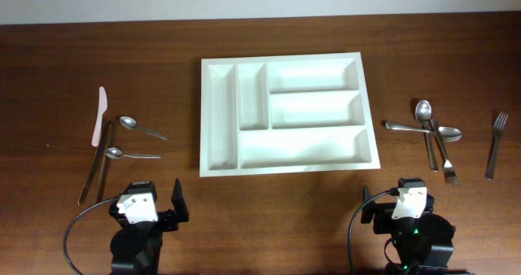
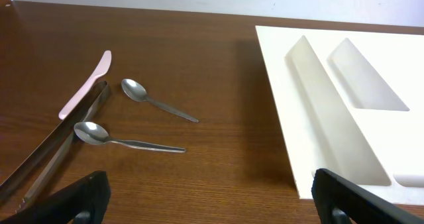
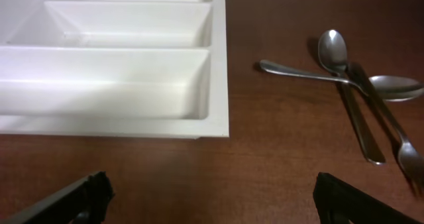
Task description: Pack container
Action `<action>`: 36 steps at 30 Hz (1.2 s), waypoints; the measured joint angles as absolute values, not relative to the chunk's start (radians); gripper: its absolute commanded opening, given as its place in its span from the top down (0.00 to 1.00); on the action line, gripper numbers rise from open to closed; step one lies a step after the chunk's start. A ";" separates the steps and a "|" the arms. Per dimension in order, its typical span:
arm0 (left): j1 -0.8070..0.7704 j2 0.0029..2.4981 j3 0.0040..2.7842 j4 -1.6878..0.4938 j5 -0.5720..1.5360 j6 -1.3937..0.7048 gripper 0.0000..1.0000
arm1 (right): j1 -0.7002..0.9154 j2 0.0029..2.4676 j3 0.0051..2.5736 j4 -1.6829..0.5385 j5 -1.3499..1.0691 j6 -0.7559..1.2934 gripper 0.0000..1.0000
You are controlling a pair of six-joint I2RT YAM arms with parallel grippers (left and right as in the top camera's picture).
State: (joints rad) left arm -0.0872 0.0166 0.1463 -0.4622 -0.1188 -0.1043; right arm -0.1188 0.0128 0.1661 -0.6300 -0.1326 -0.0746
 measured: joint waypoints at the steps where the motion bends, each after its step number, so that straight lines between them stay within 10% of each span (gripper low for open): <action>1: -0.087 0.017 0.146 -0.462 -0.118 -0.104 0.01 | -0.119 0.013 0.166 -0.628 -0.141 -0.070 0.01; 20: -0.087 0.355 0.526 -0.465 -0.021 -0.104 0.01 | -0.118 0.177 0.354 -0.272 -0.302 0.280 0.01; 36: 0.005 1.290 1.244 -0.619 -0.087 0.061 0.01 | -0.151 1.145 1.245 -0.814 -0.118 0.076 0.01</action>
